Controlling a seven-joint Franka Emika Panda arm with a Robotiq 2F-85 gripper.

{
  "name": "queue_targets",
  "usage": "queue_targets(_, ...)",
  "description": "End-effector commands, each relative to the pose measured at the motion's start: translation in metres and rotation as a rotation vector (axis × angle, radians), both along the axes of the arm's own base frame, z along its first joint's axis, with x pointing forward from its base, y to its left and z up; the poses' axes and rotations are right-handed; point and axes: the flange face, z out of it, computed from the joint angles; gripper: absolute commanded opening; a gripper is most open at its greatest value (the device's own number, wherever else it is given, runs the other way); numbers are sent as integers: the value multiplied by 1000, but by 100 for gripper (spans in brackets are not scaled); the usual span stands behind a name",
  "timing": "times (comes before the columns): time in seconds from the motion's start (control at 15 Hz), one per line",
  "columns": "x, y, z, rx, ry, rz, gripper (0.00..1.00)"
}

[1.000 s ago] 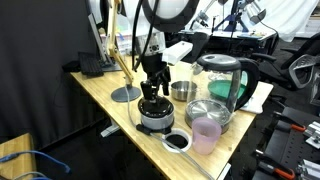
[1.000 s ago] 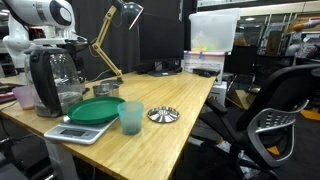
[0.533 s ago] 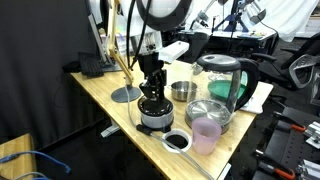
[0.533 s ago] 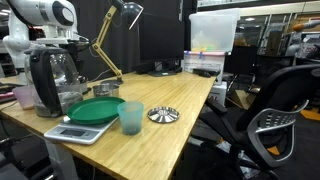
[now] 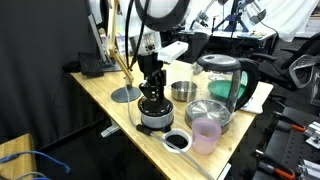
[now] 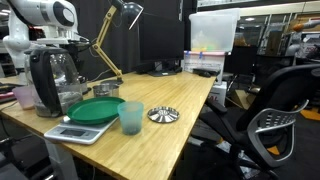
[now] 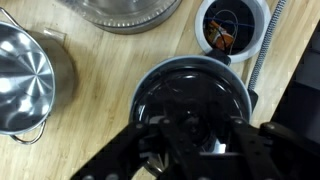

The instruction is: Remove the lid from the gray pot then pour some contents from the pink cup into the gray pot

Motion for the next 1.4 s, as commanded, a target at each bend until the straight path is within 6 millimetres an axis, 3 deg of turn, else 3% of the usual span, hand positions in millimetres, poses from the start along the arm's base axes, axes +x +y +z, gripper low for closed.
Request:
queue_targets(0.0, 3, 4, -2, 1, 41, 25, 15)
queue_targets(0.13, 3, 8, 0, -2, 44, 42, 8)
queue_targets(0.47, -1, 20, 5, -14, 26, 73, 8)
queue_targets(0.87, -7, 36, 43, -37, -96, 110, 8)
queue_targets(1.13, 2, 19, 85, -62, -228, 52, 8)
queue_targets(1.33, 10, -7, 113, -54, -286, -22, 8)
